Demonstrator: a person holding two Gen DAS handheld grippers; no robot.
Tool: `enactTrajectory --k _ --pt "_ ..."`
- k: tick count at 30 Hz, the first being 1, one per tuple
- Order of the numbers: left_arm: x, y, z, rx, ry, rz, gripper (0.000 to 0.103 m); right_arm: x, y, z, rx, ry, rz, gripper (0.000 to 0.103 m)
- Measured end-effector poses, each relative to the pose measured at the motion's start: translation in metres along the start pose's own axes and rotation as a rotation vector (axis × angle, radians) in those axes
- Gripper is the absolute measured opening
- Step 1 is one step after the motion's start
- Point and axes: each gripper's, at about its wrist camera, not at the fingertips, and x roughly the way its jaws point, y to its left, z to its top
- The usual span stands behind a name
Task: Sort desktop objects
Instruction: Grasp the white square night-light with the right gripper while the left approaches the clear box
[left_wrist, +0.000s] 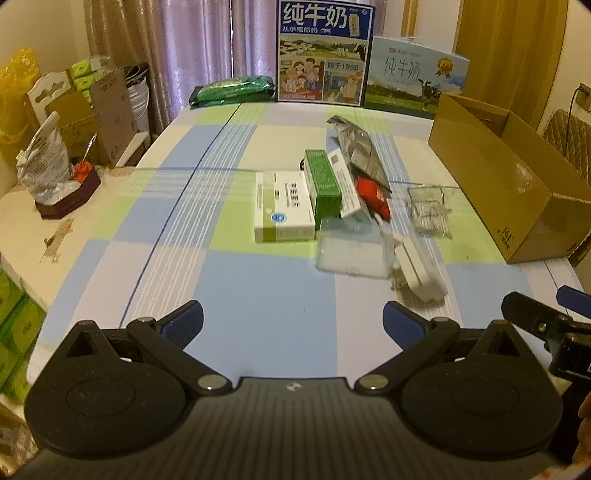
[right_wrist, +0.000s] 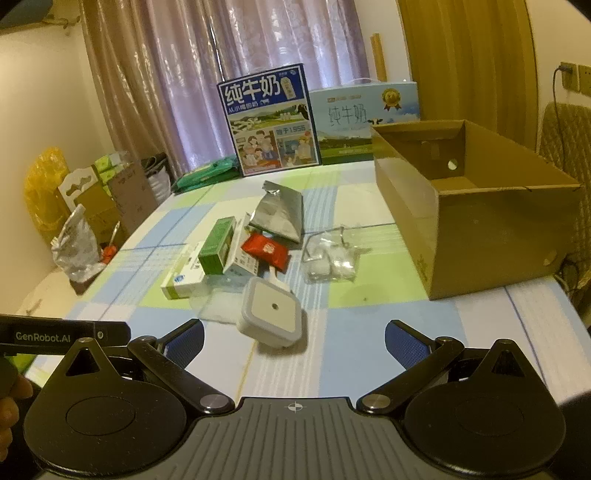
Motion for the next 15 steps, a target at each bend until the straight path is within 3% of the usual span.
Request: enactTrajectory --k 7,15 --pt "0.017 -0.004 0.022 0.071 0.004 -0.019 0.102 0.033 -0.012 0.013 0.065 0.049 0.041 0.101" --pt "0.045 -0.003 0.038 0.084 0.019 -0.042 0.102 0.074 -0.016 0.016 0.088 0.114 0.09 0.101"
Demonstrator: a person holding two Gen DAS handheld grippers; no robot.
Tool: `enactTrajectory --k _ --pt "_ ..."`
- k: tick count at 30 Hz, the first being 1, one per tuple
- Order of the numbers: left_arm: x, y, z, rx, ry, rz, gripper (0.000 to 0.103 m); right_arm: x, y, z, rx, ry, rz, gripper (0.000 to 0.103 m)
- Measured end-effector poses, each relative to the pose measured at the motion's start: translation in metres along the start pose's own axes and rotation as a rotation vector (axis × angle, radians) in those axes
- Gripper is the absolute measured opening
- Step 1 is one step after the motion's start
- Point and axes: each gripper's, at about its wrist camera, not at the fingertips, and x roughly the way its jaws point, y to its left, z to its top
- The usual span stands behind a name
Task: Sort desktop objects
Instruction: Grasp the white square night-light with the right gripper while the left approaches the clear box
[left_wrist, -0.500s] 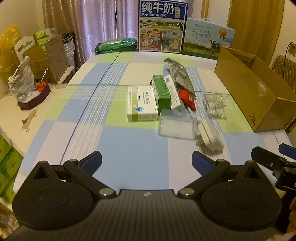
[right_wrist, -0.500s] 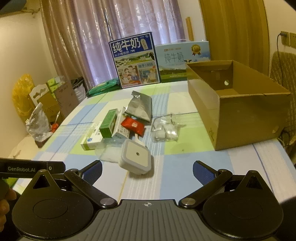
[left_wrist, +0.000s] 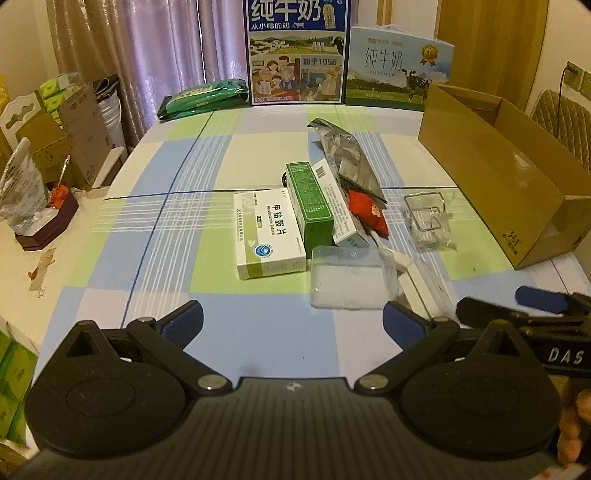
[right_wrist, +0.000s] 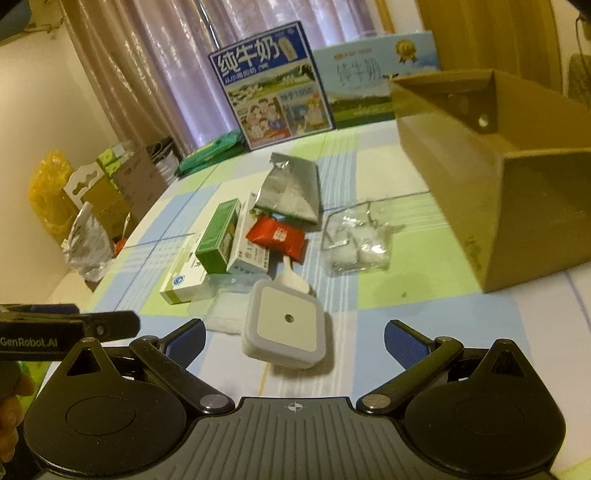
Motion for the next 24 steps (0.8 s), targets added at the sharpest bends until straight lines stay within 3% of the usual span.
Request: enactTrajectory --k 5,15,19,24 --pt "0.02 0.004 0.008 0.006 0.011 -0.017 0.102 0.022 -0.005 0.002 0.036 0.042 0.015 0.089" --pt "0.047 0.01 0.009 0.016 0.034 -0.054 0.102 0.05 -0.018 0.003 0.132 0.105 0.047 0.076" --pt "0.053 0.01 0.008 0.018 0.038 -0.068 0.102 0.054 -0.017 0.001 0.138 0.121 0.065 0.062" --pt "0.057 0.007 0.006 0.022 0.035 -0.091 0.101 0.044 -0.013 0.005 0.082 0.074 -0.009 0.062"
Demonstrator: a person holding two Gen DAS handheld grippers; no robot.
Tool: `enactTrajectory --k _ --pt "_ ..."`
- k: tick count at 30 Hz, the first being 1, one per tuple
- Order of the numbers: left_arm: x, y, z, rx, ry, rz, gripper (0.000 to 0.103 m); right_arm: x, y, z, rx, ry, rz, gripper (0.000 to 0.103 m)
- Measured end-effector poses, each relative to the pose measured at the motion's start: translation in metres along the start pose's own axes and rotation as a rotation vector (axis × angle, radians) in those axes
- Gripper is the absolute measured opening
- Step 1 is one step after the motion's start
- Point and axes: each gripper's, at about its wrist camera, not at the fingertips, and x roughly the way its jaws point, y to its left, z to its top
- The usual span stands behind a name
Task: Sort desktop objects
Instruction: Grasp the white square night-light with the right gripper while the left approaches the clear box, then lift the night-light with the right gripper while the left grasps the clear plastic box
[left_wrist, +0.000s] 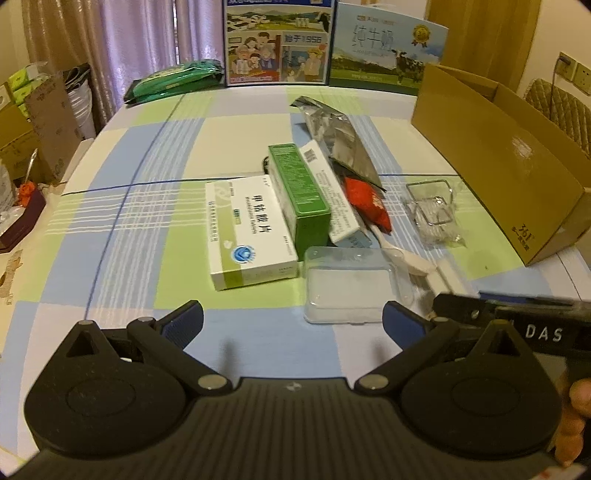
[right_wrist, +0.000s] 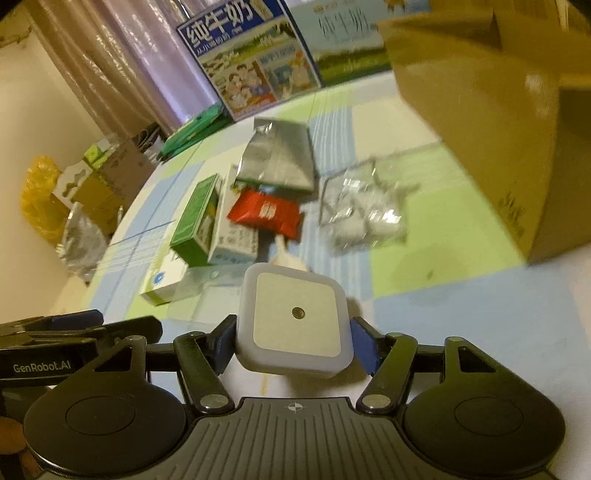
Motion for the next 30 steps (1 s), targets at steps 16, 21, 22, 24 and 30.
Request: enactTrajectory --k 16,21,22,24,30 --pt "0.046 -0.04 0.005 0.063 -0.003 -0.072 0.097 -0.009 -0.014 0.004 -0.095 -0.063 -0.232 0.062" --pt "0.059 -0.043 0.005 0.051 -0.006 -0.071 0.089 -0.008 -0.01 0.003 -0.131 -0.075 -0.264 0.062" --pt "0.059 -0.043 0.004 0.053 -0.007 -0.067 0.086 -0.008 -0.009 0.002 -0.145 -0.077 -0.271 0.062" --pt "0.059 -0.045 0.002 0.072 -0.017 -0.05 0.085 -0.007 -0.007 0.002 -0.168 -0.08 -0.277 0.062" --pt "0.052 -0.048 -0.006 0.119 -0.048 -0.013 0.084 -0.006 -0.009 0.001 -0.151 -0.084 -0.266 0.063"
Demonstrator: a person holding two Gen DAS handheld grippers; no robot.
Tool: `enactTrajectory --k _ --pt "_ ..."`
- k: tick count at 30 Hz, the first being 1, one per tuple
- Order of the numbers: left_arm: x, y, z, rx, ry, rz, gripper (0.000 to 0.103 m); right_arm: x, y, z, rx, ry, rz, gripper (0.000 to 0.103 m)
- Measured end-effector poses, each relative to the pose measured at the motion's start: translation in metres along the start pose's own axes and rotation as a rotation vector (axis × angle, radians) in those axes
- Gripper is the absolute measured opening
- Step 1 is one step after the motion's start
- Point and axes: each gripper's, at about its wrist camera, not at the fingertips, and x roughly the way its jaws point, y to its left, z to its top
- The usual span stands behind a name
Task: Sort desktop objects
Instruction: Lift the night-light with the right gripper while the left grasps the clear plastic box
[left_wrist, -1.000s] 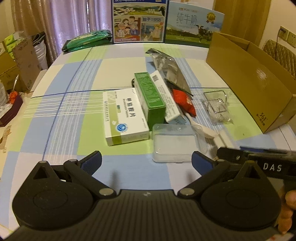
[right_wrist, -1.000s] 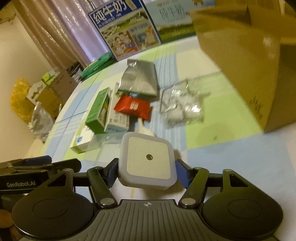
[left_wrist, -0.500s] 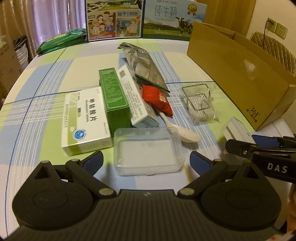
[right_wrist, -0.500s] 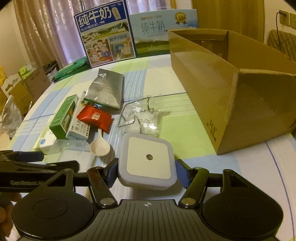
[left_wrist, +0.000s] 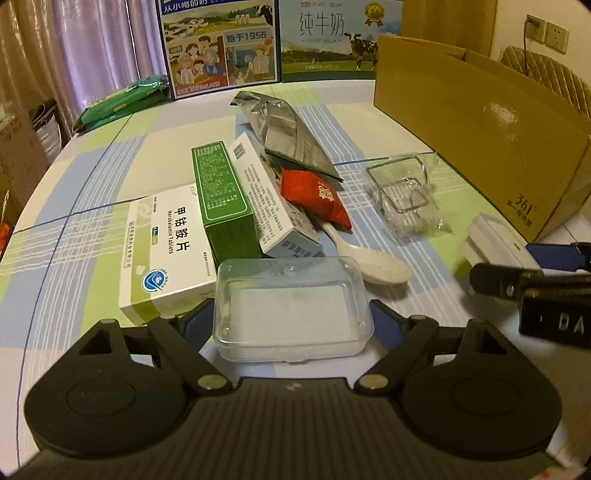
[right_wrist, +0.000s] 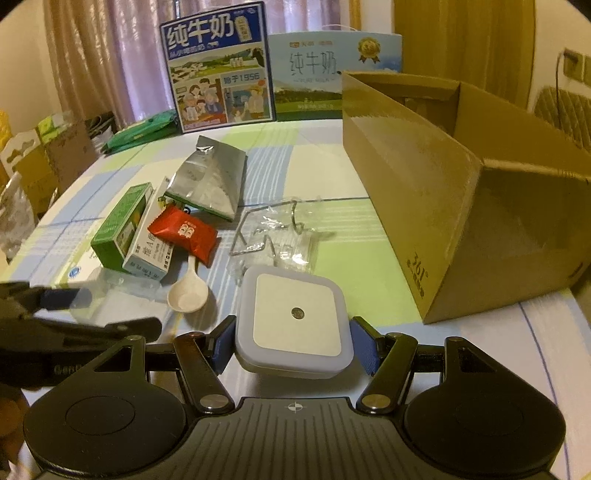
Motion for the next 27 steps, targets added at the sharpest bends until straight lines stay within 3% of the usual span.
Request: enactTrajectory --k 15,27 --pt "0.004 0.008 0.0 -0.053 -0.002 -0.04 0.084 0.005 -0.03 0.003 0.27 0.034 0.087 0.08" --pt "0.007 0.012 0.001 -0.093 -0.009 -0.062 0.085 0.019 -0.017 0.015 0.171 -0.01 0.069 0.082"
